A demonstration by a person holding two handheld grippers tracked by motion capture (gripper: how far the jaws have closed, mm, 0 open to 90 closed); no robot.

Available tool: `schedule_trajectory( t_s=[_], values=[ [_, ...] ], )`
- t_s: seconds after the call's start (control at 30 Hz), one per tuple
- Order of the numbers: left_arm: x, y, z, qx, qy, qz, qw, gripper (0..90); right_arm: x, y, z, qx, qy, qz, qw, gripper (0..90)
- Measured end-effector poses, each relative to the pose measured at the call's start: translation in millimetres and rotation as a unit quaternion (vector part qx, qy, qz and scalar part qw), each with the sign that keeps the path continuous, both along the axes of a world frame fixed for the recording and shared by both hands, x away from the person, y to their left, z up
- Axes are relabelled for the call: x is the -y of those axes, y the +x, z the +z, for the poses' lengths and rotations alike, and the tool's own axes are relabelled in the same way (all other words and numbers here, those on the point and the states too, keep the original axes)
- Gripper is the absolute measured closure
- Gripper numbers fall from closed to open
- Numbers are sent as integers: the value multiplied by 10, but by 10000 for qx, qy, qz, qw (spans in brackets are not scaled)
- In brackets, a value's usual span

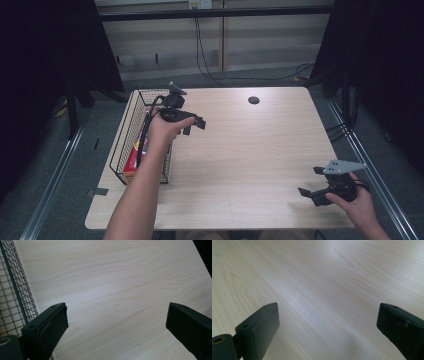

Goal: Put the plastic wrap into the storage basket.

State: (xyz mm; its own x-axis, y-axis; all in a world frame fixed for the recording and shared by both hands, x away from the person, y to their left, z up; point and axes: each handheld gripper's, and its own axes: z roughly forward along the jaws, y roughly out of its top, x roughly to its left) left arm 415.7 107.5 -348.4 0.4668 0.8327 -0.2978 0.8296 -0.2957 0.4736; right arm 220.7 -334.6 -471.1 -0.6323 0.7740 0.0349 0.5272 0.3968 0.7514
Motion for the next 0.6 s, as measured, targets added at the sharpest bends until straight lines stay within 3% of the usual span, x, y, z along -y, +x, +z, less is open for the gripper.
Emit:
schedule_trajectory(
  t_s=[0.17, 0.47, 0.6],
  values=[
    [76, -32, -57, -49, -21, -256, 9997, 32, 4, -1, 1, -4, 6, -3, 10000, 45],
    [201, -105, -100, -67, -190, -457, 9988, 32, 9, 0, 4, 18, -14, 8, 10000, 45],
    [258, -142, -125, -38, -143, -613, 9980, 33, 9, -2, 5, 26, -31, -4, 10000, 45]
  ],
)
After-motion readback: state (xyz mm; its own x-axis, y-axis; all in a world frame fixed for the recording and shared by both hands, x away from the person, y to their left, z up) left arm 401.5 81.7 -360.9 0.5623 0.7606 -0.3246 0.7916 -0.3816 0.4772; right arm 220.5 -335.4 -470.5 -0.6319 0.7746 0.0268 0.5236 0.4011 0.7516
